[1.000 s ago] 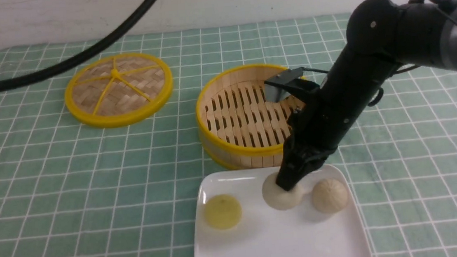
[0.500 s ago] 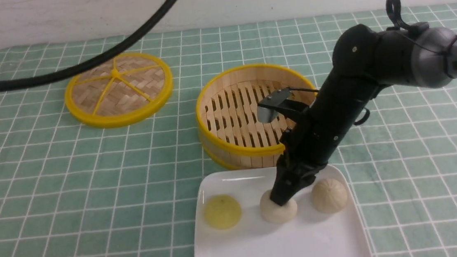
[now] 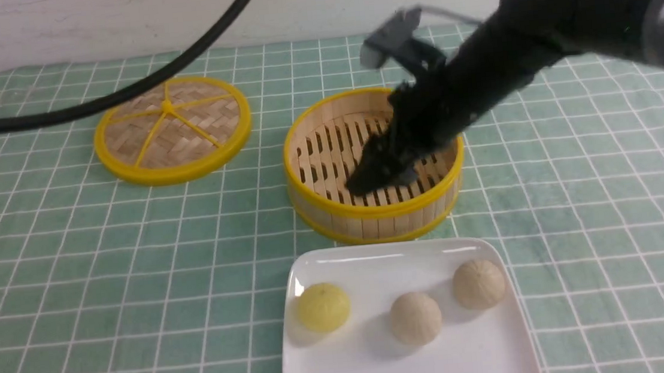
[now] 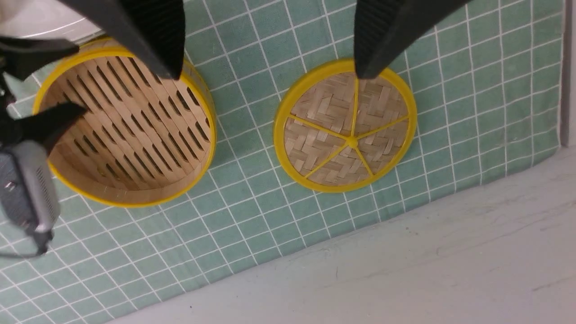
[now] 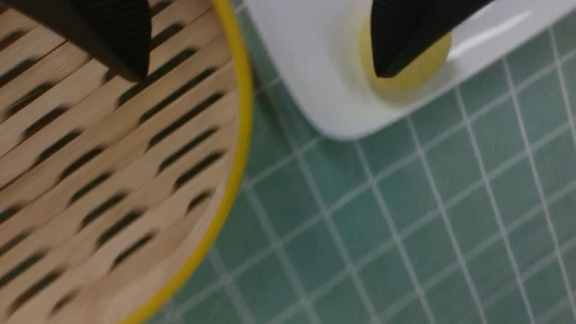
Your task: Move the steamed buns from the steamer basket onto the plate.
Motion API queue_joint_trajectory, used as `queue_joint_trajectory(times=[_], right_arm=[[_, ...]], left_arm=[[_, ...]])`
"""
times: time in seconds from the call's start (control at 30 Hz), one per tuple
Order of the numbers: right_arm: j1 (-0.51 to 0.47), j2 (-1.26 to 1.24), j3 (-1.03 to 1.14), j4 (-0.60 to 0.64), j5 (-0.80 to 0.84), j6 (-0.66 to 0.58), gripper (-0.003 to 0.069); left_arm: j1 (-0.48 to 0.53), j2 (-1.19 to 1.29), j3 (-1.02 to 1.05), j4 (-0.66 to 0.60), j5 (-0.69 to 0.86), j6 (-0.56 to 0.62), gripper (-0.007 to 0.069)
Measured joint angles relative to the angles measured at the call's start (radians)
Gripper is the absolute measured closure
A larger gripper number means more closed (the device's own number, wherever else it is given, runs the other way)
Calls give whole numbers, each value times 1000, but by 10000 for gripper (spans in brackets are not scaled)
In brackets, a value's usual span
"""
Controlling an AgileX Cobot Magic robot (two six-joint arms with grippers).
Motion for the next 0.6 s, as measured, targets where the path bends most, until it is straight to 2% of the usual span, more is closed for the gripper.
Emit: queue_joint_trajectory(times=[0.13, 0.33, 0.43, 0.53, 0.6], right_arm=[[0, -143, -72, -33, -101, 6, 85], [0, -349, -91, -178, -179, 98, 89], [0, -488, -92, -356, -98, 277, 89], [0, -546, -92, -465, -36, 386, 89], [0, -618, -92, -589, 43, 501, 90]], left_arm=[[0, 0, 0, 8, 0, 0, 120], [0, 0, 0, 11, 0, 0, 120], [0, 0, 0, 6, 0, 0, 120], [0, 0, 0, 5, 0, 0, 120], [0, 0, 0, 3, 0, 0, 120]])
